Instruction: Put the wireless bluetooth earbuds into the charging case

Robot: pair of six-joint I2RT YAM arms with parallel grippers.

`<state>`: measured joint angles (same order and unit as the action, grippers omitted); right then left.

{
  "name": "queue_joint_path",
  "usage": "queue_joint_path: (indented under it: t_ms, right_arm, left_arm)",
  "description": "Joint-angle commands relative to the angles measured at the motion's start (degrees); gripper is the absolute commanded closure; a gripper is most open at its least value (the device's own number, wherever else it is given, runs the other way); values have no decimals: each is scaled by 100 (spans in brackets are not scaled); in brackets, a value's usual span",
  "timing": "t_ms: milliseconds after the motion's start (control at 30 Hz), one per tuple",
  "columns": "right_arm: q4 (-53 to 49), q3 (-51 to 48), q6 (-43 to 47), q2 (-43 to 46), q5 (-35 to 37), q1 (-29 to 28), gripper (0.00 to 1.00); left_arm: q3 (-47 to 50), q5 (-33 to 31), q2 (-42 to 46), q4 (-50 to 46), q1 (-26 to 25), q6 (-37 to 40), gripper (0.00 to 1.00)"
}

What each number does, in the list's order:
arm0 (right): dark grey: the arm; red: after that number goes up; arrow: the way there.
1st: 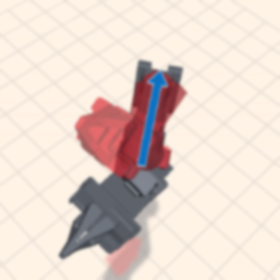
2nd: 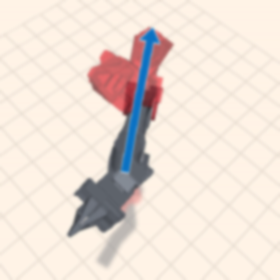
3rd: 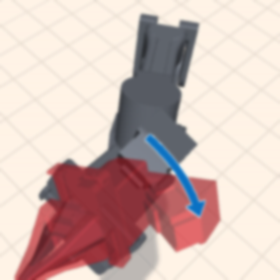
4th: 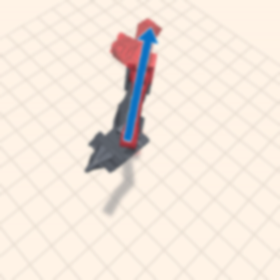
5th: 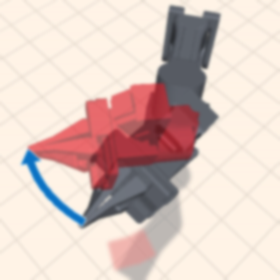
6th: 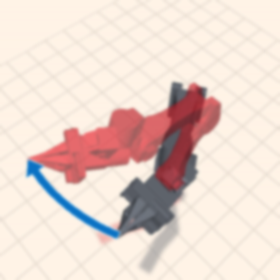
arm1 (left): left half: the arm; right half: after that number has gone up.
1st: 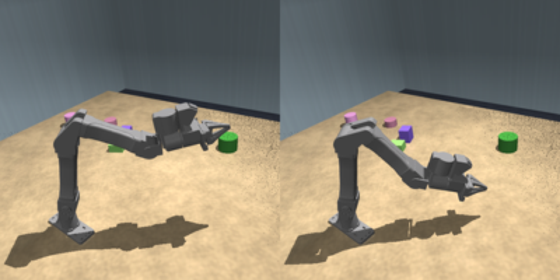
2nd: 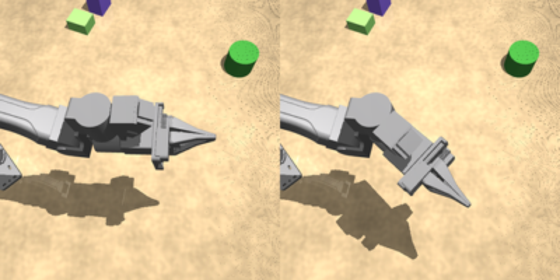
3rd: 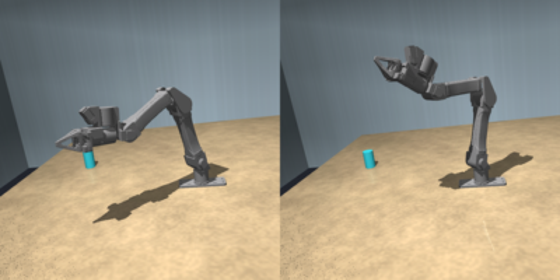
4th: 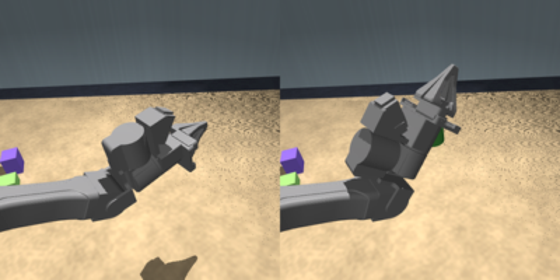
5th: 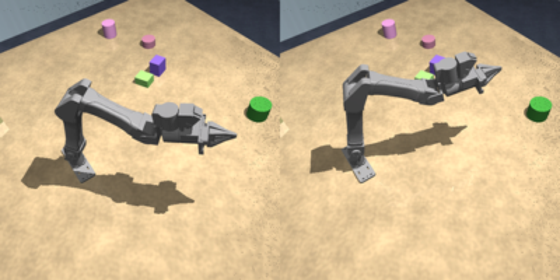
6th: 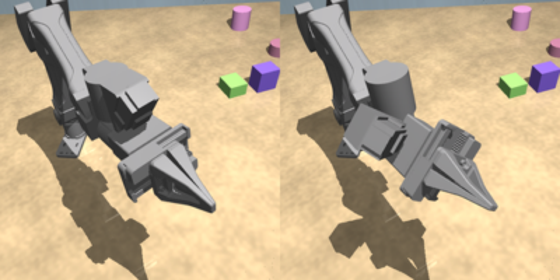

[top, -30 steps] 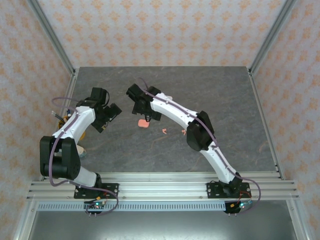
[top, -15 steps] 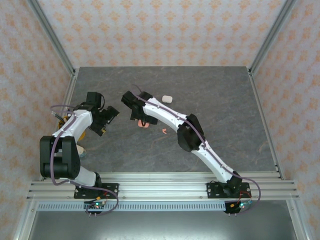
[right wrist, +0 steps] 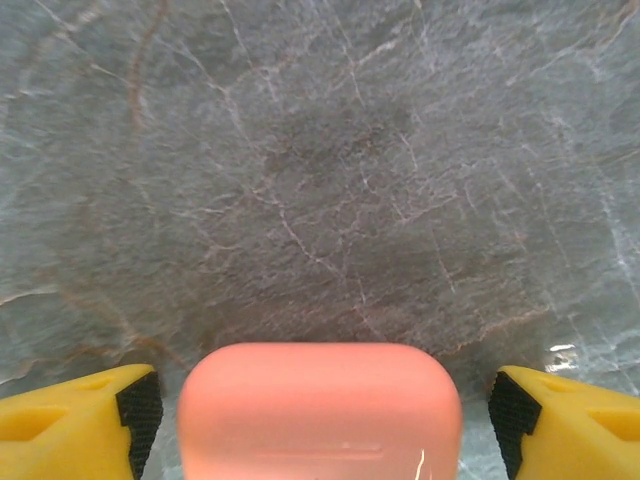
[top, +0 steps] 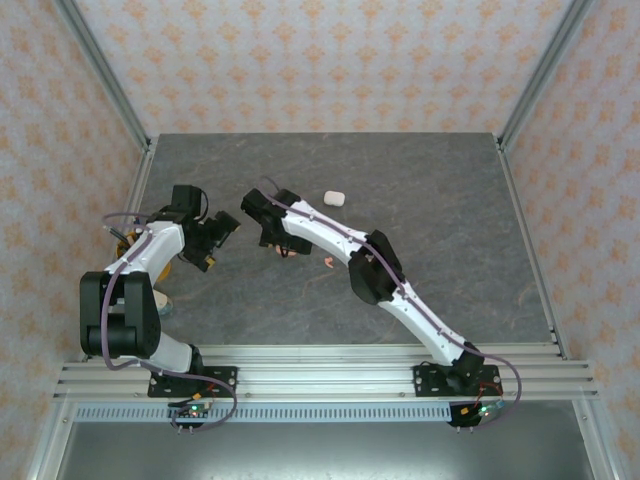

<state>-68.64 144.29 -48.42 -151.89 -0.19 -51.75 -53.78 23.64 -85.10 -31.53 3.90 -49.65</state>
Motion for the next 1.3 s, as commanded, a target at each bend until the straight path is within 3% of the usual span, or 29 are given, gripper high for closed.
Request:
queue_joint_path:
  t_ms: [0, 400, 733, 967, 1267]
  right_arm:
    - [-88, 64, 25, -96, 44, -49, 15]
    - [-185, -103, 28, -121, -93, -52, 26]
    - [44, -270, -76, 133, -236, -38, 53]
    - [864, -1012, -527, 786, -534, 166, 57]
    - [1376, -1359, -781, 1184, -825, 501, 58]
  left_arm:
    - [83, 54, 99, 121, 76, -63, 0]
    - [85, 53, 71, 138, 89, -71, 0]
    - [97, 44, 46, 121, 84, -76, 0]
    - [279, 211, 68, 257, 84, -11, 0]
    - [875, 689, 193, 1152, -121, 0, 0]
